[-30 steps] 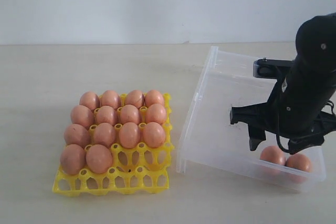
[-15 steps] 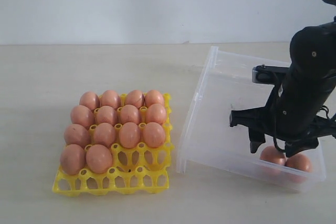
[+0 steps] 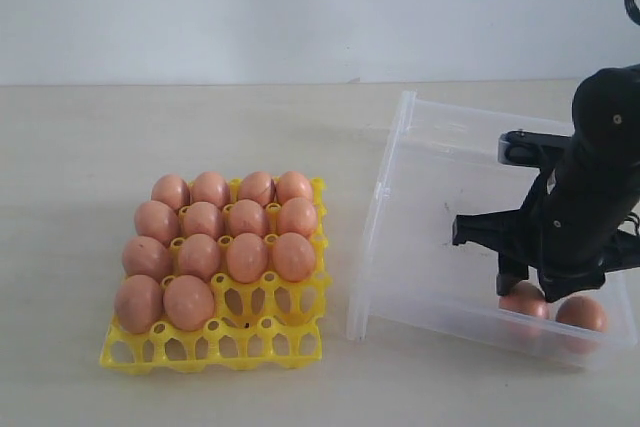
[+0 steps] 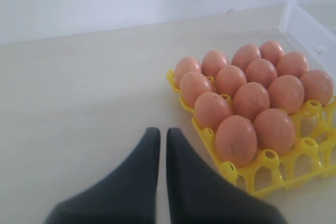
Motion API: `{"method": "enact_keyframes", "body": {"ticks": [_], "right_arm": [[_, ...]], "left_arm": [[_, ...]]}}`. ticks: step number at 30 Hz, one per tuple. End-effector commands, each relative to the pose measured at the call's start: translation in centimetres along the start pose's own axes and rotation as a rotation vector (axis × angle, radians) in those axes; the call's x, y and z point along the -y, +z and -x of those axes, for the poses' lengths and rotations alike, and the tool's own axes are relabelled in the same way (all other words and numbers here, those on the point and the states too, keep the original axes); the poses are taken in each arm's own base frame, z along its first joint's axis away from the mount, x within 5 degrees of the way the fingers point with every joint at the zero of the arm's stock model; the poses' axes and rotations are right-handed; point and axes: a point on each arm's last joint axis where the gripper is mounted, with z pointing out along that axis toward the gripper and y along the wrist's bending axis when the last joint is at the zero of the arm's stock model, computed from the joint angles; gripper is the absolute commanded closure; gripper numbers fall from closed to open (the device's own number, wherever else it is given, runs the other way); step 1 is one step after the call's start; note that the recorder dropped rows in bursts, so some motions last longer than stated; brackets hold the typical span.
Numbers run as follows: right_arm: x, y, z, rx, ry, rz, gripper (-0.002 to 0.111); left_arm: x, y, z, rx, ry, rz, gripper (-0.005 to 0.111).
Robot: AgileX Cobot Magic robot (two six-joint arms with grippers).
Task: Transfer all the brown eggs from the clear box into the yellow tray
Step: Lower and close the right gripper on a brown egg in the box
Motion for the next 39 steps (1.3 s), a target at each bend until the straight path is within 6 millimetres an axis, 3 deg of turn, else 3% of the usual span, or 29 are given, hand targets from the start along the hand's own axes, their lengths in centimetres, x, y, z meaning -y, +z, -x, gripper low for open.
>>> {"method": "enact_keyframes", "body": {"ticks": [1, 9, 13, 18, 23, 25, 30, 31, 33, 36, 39], "right_arm": [[0.3, 0.1, 0.0, 0.005, -0.026, -0.006, 0.108], [-0.1, 0.4, 0.4, 0.1, -0.093, 0.042, 0.108], [-1.5, 0.6, 0.8, 0.27, -0.15, 0.127, 0.108], [-1.4, 1.7, 0.1, 0.491, -0.133, 0.251, 0.108], [-1.0, 1.0, 0.3, 0.451, -0.225, 0.193, 0.106], [-1.0, 0.1, 0.4, 0.386, -0.27, 0.146, 0.094], [-0.1, -3.8, 0.0, 0.173, -0.315, 0.016, 0.039], [0.0, -4.3, -0.3, 0.133, -0.272, 0.006, 0.038], [0.2, -4.5, -1.0, 0.05, -0.195, -0.007, 0.047], [0.2, -3.8, -1.7, 0.031, -0.141, 0.025, 0.065], [-0.2, -2.8, -1.9, 0.06, -0.08, 0.094, 0.069]], "left_arm": [[0.0, 0.0, 0.0, 0.004, -0.005, -0.004, 0.103], [0.0, 0.0, 0.0, 0.004, -0.005, -0.004, 0.103], [0.0, 0.0, 0.0, 0.004, -0.005, -0.004, 0.103], [0.0, 0.0, 0.0, 0.004, -0.005, -0.004, 0.103], [0.0, 0.0, 0.0, 0.004, -0.005, -0.004, 0.103], [0.0, 0.0, 0.0, 0.004, -0.005, -0.004, 0.103], [0.0, 0.0, 0.0, 0.004, -0.005, -0.004, 0.103], [0.0, 0.0, 0.0, 0.004, -0.005, -0.004, 0.103], [0.0, 0.0, 0.0, 0.004, -0.005, -0.004, 0.103], [0.0, 0.0, 0.0, 0.004, -0.005, -0.004, 0.103], [0.0, 0.0, 0.0, 0.004, -0.005, -0.004, 0.103]]}}
